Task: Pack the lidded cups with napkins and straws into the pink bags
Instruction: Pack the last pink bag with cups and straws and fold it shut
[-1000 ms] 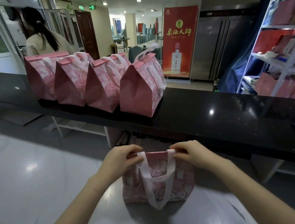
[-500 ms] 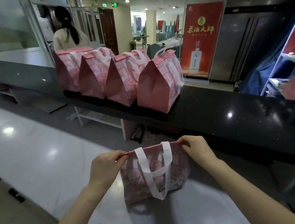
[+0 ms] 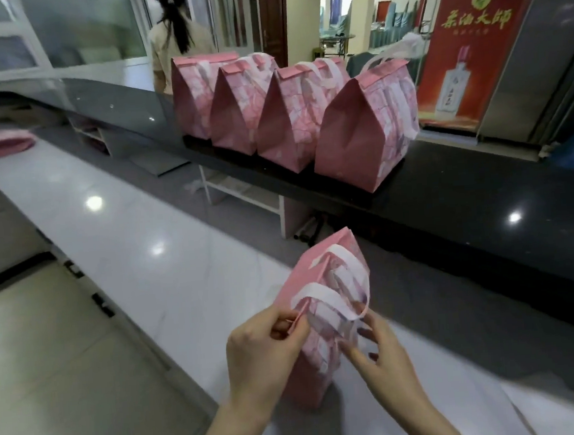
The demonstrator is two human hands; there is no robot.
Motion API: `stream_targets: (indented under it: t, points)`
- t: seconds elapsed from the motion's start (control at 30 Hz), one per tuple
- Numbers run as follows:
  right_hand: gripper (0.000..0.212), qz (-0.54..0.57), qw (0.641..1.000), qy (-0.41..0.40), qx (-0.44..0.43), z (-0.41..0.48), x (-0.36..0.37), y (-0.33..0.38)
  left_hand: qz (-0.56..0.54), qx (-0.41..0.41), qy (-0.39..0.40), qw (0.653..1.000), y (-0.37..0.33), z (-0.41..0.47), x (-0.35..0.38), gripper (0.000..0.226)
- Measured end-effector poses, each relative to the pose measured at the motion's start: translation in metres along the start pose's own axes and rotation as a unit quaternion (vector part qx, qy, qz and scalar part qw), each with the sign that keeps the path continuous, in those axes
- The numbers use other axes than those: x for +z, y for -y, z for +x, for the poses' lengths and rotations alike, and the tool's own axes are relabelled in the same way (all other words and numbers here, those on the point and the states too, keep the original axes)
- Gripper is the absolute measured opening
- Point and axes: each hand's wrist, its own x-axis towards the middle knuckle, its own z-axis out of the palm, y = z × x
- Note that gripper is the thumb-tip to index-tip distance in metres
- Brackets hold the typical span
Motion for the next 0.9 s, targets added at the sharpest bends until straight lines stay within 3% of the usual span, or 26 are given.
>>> stream_targets:
  t: [0.1,0.2,0.3,0.4,0.5,0.57,0.67,0.9]
  points:
    - [0.086,0.028,0.996,0.078,0.021,-0.03,0.009,-0.01,-0.036,-0.023,-0.001,0.999,-0.013,-0.019,0.005,0.015]
    - [0.108,-0.007,0.996,0.094,0.002,-0.044,0.011,-0.017,-0.086,-0.06,0.003,0.994,-0.022,-0.034,0.011,0.011]
    - [0.099,0.016,0.998,0.054,0.003,-0.047,0.012,-0.023,-0.15,-0.077,0.033,0.985,-0.014,-0.045,0.01,0.016]
    - [0.083,0.113,0.993,-0.023,0.025,-0.051,0.016,-0.033,-0.101,-0.093,0.053,0.989,0.018,-0.054,0.005,0.021]
    - [0.077,0.187,0.979,-0.056,0.055,-0.059,0.024,-0.045,-0.116,-0.157,0.144,0.97,0.046,-0.066,0.002,0.038]
    - [0.085,0.175,0.982,-0.034,0.053,-0.064,0.029,-0.052,-0.151,-0.184,0.201,0.95,0.056,-0.074,0.003,0.053]
    - [0.1,0.126,0.991,0.027,0.042,-0.068,0.038,-0.052,-0.126,-0.169,0.235,0.949,0.065,-0.081,0.004,0.075]
    - [0.095,0.022,0.999,0.026,-0.005,-0.054,0.066,-0.029,-0.063,-0.11,0.197,0.972,0.078,-0.066,-0.013,0.087]
